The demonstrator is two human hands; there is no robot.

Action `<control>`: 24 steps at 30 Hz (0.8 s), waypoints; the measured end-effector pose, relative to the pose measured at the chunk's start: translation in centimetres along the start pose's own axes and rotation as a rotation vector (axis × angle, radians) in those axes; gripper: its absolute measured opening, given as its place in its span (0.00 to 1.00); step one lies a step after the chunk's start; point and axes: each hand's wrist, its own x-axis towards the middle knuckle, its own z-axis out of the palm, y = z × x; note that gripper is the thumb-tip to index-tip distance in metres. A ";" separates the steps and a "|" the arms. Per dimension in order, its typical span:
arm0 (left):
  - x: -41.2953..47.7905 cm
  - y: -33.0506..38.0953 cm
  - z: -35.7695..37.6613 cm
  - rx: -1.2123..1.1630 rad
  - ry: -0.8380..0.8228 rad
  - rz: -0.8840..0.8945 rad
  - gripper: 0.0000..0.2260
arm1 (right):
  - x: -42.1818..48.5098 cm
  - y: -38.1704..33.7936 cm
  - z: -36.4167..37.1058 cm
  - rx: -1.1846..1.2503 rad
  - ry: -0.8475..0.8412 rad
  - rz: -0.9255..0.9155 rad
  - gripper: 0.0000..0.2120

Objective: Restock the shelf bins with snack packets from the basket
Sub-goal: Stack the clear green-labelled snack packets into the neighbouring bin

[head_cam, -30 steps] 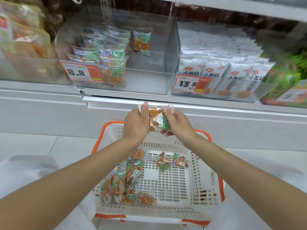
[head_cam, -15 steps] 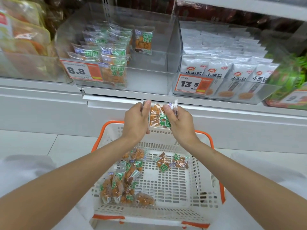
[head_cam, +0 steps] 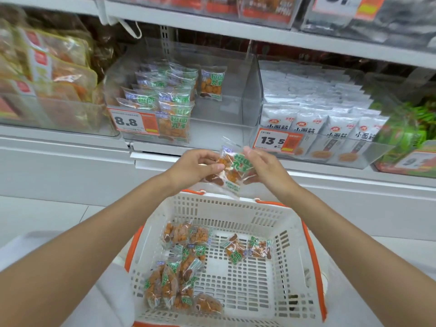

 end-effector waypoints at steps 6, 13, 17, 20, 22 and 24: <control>0.6 3.9 -3.4 0.042 0.123 0.139 0.07 | 1.6 -2.8 1.5 0.110 0.015 -0.072 0.04; 5.4 8.8 -8.3 0.103 0.272 0.279 0.07 | 8.2 -8.5 2.3 0.145 0.141 -0.153 0.03; 10.7 10.1 -10.3 0.344 0.344 0.330 0.09 | 14.4 -9.6 2.7 0.007 0.281 -0.083 0.11; 15.0 10.3 -11.9 0.419 0.391 0.283 0.12 | 18.8 -9.3 2.3 0.024 0.303 -0.012 0.10; 17.1 10.0 -12.7 0.569 0.378 0.220 0.14 | 21.6 -8.8 2.1 -0.045 0.293 0.036 0.13; 18.2 9.6 -13.2 0.854 0.357 0.145 0.16 | 23.9 -8.0 2.2 -0.181 0.272 0.107 0.16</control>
